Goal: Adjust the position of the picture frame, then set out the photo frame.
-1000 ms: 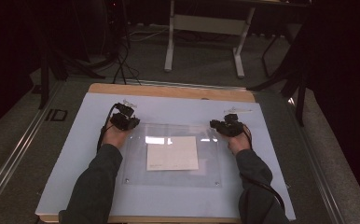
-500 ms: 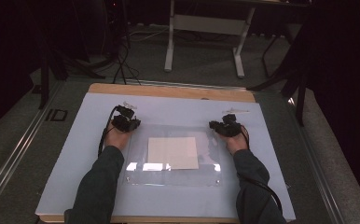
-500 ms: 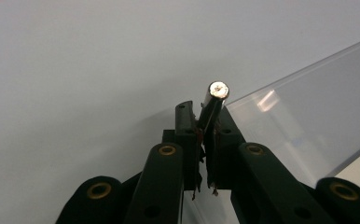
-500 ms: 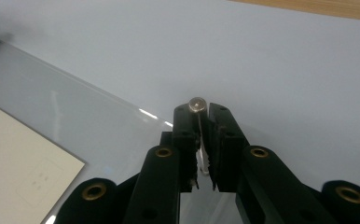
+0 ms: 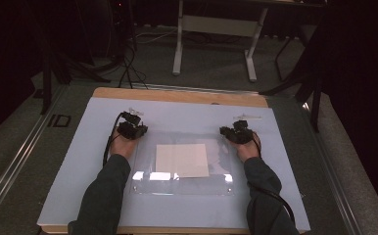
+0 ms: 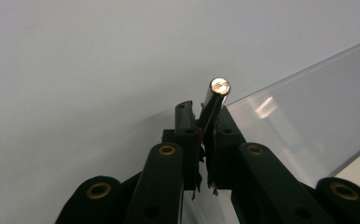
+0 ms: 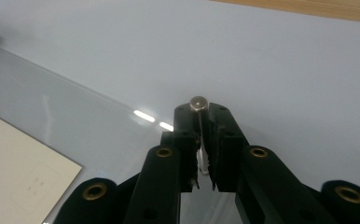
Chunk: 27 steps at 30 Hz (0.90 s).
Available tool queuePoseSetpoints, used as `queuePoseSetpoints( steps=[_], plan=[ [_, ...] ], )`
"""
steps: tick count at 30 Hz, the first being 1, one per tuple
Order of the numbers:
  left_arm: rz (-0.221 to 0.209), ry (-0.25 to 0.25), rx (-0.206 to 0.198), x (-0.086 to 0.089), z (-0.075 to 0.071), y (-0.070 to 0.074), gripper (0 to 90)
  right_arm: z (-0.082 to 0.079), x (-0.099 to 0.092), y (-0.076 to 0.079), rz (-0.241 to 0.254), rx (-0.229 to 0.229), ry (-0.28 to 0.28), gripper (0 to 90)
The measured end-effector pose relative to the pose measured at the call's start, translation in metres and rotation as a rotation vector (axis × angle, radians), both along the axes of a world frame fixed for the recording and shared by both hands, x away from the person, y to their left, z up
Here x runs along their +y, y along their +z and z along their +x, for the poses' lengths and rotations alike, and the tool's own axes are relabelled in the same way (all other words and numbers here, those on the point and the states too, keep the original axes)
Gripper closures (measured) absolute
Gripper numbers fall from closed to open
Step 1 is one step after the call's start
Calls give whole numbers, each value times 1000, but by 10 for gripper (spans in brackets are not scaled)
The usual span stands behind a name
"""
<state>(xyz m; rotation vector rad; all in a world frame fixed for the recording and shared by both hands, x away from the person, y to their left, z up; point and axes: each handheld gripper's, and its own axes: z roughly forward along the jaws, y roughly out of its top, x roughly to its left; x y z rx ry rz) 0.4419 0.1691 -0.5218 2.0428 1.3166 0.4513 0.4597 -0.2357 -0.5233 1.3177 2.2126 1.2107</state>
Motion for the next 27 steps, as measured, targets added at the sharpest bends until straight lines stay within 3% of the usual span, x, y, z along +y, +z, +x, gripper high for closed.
queuePoseSetpoints(
  steps=[11, 15, 20, 22, 27],
  plan=[
    [-16, -13, -12, 1, -2, -2, 835, -1, -3, 0, 3, 5, 14, 821],
    [-55, -14, -21, 3, -5, -3, 745, -2, -2, 0, -5, -5, 16, 821],
    [-69, -20, -63, 8, -11, 1, 681, -3, -2, 0, -20, -19, 20, 815],
    [-100, -17, -96, 12, -14, 4, 679, -5, -3, 1, -13, -32, 20, 809],
    [-139, -21, -177, 20, -23, 11, 761, -10, -8, 7, 4, -79, 18, 798]
  ],
)
